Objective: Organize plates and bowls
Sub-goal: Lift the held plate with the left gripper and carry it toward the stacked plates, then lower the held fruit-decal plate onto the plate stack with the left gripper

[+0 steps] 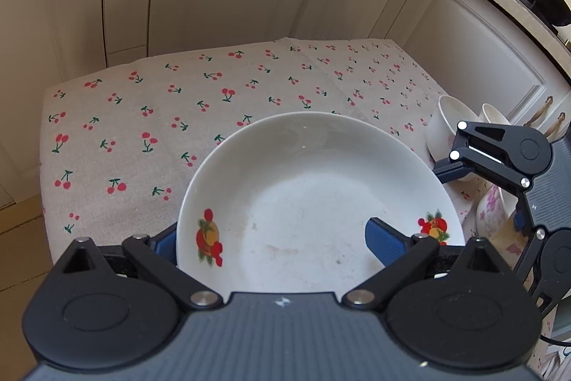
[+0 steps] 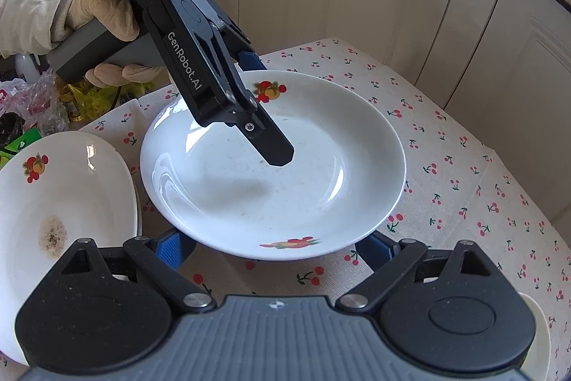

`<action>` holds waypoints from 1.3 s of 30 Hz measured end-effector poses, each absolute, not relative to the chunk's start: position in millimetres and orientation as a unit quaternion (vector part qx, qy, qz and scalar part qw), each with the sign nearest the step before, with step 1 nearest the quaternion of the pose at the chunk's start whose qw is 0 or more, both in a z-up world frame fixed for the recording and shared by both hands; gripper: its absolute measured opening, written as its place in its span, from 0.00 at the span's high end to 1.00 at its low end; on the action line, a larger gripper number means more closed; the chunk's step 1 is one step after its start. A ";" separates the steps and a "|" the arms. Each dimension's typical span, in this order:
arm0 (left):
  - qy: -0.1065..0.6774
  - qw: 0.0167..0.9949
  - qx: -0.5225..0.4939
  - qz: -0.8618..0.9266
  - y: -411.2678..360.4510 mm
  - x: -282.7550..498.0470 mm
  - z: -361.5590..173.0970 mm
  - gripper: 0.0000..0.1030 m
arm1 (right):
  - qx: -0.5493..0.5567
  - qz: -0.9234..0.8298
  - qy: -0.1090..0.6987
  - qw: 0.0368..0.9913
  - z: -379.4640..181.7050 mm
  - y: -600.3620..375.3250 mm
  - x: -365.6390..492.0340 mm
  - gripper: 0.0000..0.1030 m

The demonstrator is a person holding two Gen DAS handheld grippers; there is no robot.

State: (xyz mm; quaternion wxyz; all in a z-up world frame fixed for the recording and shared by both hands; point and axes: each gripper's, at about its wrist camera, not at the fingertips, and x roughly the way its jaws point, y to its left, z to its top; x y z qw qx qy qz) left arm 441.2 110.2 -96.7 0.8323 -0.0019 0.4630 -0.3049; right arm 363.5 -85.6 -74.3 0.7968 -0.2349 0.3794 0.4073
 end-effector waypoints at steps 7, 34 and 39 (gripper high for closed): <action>0.455 0.836 -0.002 -0.306 111.4 437.9 -90.2 0.04 | -0.234 0.405 0.376 0.800 -70.4 -86.0 360.5 0.05; 0.421 0.856 0.022 -0.298 104.6 328.2 -17.3 0.04 | -0.217 0.405 0.344 0.819 -7.6 -95.0 258.2 0.05; 0.415 0.860 0.022 -0.297 105.6 301.9 -10.6 0.04 | -0.210 0.406 0.340 0.822 1.2 -93.6 232.3 0.05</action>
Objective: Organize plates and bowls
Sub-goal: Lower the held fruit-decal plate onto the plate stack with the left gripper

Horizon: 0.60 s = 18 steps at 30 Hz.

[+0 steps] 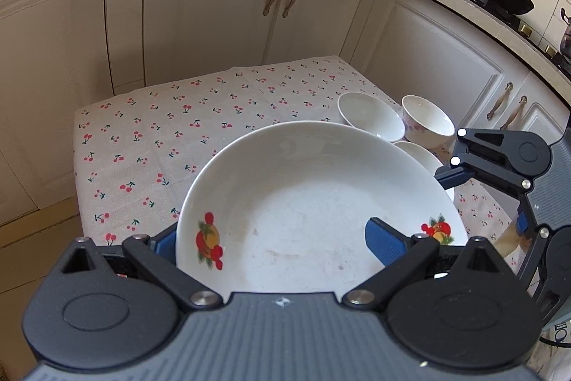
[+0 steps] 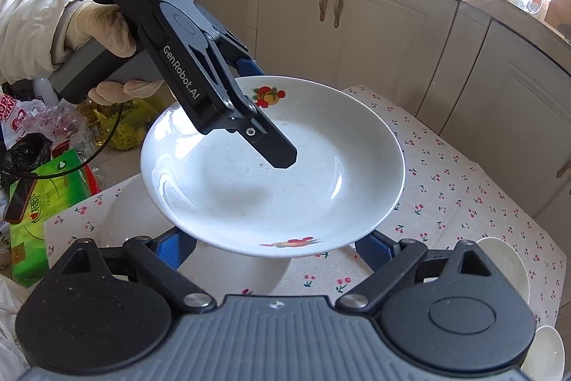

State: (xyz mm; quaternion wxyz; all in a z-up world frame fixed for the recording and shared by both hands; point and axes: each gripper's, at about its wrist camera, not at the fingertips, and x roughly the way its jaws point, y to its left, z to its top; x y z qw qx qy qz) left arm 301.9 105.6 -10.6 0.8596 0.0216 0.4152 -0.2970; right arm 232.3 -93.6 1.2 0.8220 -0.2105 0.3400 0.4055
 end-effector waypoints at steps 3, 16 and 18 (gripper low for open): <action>0.412 0.861 0.022 -0.299 105.3 286.9 -8.9 0.04 | -0.209 0.404 0.339 0.823 3.4 -94.2 215.0 0.05; 0.427 0.852 0.005 -0.303 108.2 237.9 -32.4 0.04 | -0.207 0.403 0.357 0.817 -12.6 -97.1 169.6 0.05; 0.431 0.850 0.002 -0.303 108.9 234.5 -38.2 0.04 | -0.204 0.404 0.364 0.814 -18.1 -97.5 165.9 0.05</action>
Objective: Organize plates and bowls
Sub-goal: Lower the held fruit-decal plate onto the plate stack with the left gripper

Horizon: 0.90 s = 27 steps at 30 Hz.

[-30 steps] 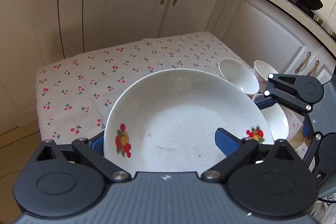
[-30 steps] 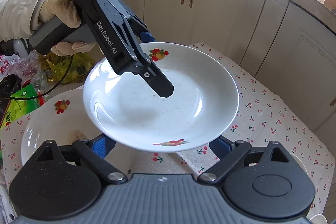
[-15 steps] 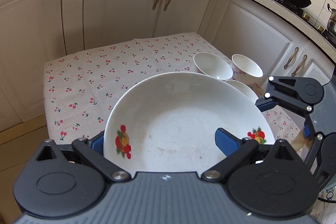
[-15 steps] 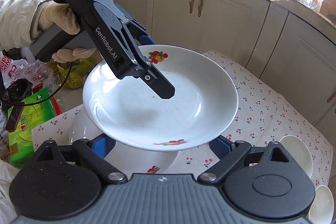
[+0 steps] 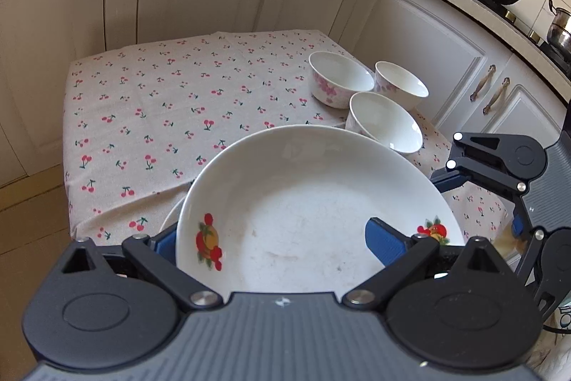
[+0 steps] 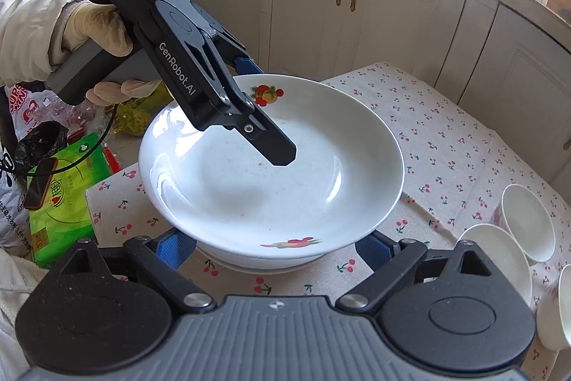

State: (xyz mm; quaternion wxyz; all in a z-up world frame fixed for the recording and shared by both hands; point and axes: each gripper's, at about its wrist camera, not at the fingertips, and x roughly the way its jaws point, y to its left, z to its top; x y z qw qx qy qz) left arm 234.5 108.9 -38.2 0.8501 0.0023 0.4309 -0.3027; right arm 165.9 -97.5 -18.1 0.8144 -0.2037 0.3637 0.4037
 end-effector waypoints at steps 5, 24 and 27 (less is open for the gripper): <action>0.442 0.845 -0.008 -0.302 110.7 231.3 -53.0 0.04 | -0.196 0.403 0.379 0.810 -30.8 -97.0 162.3 0.05; 0.475 0.827 -0.007 -0.302 110.1 235.7 -73.3 0.04 | -0.202 0.398 0.400 0.800 -46.4 -91.3 163.2 0.05; 0.479 0.824 -0.001 -0.303 108.8 237.3 -72.9 0.04 | -0.204 0.398 0.399 0.801 -46.5 -91.1 163.4 0.05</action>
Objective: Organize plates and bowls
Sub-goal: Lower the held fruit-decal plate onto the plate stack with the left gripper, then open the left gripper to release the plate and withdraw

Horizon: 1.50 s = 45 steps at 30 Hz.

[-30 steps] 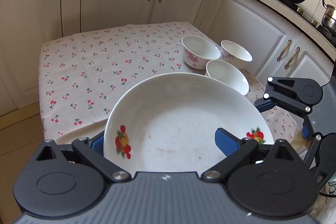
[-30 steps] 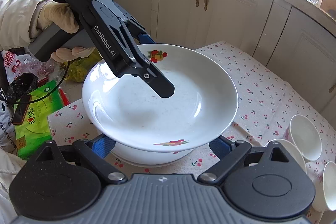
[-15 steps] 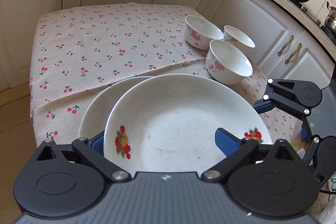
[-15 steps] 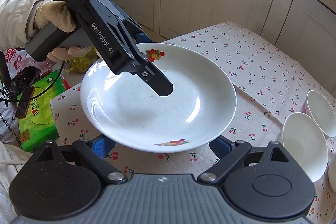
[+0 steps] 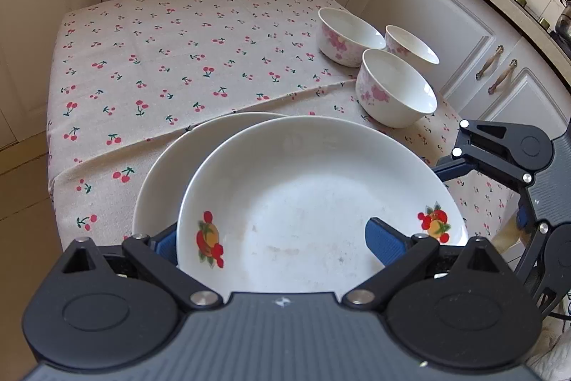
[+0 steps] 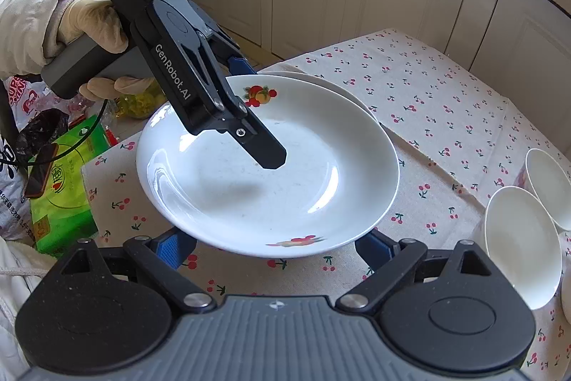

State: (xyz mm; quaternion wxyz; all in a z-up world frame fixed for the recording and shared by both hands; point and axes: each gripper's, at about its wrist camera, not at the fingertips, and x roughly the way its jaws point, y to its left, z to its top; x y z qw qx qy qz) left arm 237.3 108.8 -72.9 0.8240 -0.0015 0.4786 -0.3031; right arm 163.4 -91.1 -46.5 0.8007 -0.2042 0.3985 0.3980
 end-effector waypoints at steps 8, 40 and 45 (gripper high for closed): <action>0.503 0.809 0.032 -0.304 105.3 241.8 -75.8 0.04 | -0.213 0.404 0.397 0.796 -47.2 -88.7 163.3 0.05; 0.516 0.802 0.005 -0.300 128.4 248.8 -61.3 0.04 | -0.228 0.421 0.377 0.793 -44.4 -83.8 161.7 0.05; 0.516 0.803 -0.003 -0.298 131.7 247.2 -58.5 0.04 | -0.240 0.426 0.372 0.789 -47.2 -77.3 157.6 0.05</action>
